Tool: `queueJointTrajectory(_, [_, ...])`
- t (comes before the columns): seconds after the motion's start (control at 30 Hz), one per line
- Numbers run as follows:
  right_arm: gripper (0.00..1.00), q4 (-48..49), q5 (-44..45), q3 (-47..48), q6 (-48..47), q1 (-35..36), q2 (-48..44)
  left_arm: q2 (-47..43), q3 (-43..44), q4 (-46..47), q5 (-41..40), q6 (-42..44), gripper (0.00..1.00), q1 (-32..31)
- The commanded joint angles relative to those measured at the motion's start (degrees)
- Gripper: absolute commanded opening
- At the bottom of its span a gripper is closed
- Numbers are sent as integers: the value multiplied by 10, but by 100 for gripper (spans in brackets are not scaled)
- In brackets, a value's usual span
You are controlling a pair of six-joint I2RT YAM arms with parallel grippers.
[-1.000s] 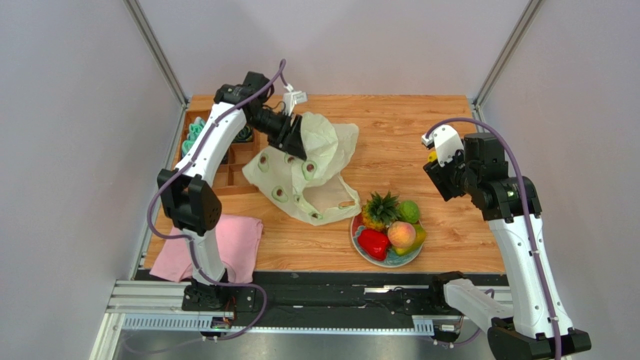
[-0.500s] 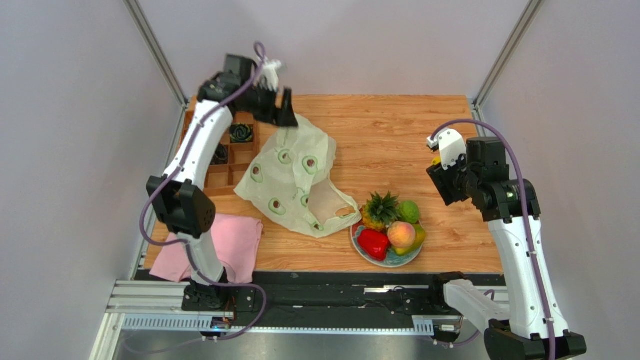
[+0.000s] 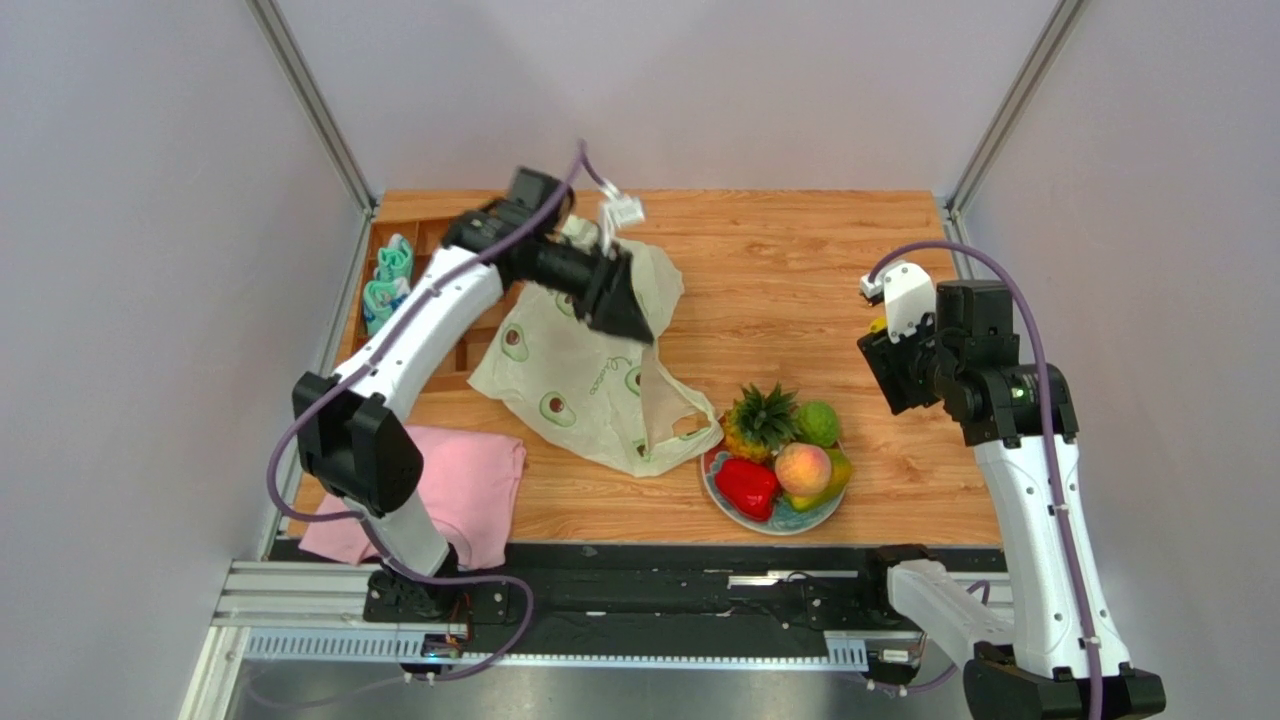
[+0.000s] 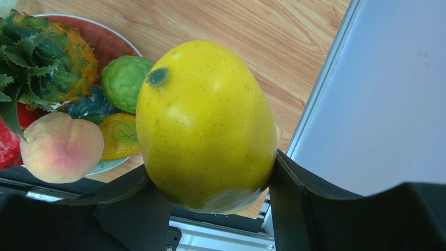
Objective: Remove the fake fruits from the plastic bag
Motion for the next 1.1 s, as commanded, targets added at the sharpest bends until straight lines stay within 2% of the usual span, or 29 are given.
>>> queueJointTrajectory(0.0, [2, 18, 14, -9, 8, -4, -9, -16, -136, -67, 129, 103, 53, -70])
queueJointTrajectory(0.1, [2, 14, 18, -9, 8, -4, -3, 15, -197, -40, 124, 73, 52, -94])
queueJointTrajectory(0.2, [2, 5, 10, 1, 12, -4, 6, 36, -243, 46, 91, -6, 66, -104])
queueJointTrajectory(0.27, [2, 1, 7, 3, 15, -4, 12, 43, -266, 103, 70, -50, 70, -120])
queueJointTrajectory(0.47, [2, -1, -1, -9, 22, -5, 14, 49, -299, 186, -42, -125, 67, -166])
queueJointTrajectory(0.63, [2, -2, -11, -9, 33, -4, 22, 55, -370, 277, -108, -203, 67, -192])
queueJointTrajectory(0.77, [2, 0, -13, -9, 40, -5, 34, 29, -403, 346, -155, -241, 73, -223])
queueJointTrajectory(0.9, [2, 5, -37, -14, 46, -5, 36, 52, -417, 389, -152, -285, 69, -240])
queueJointTrajectory(0.93, [2, 5, -39, -16, 48, -5, 34, 54, -425, 413, -160, -307, 65, -239])
queueJointTrajectory(1.07, [3, -3, -45, -23, 52, -4, 25, 54, -468, 472, -192, -372, 57, -233])
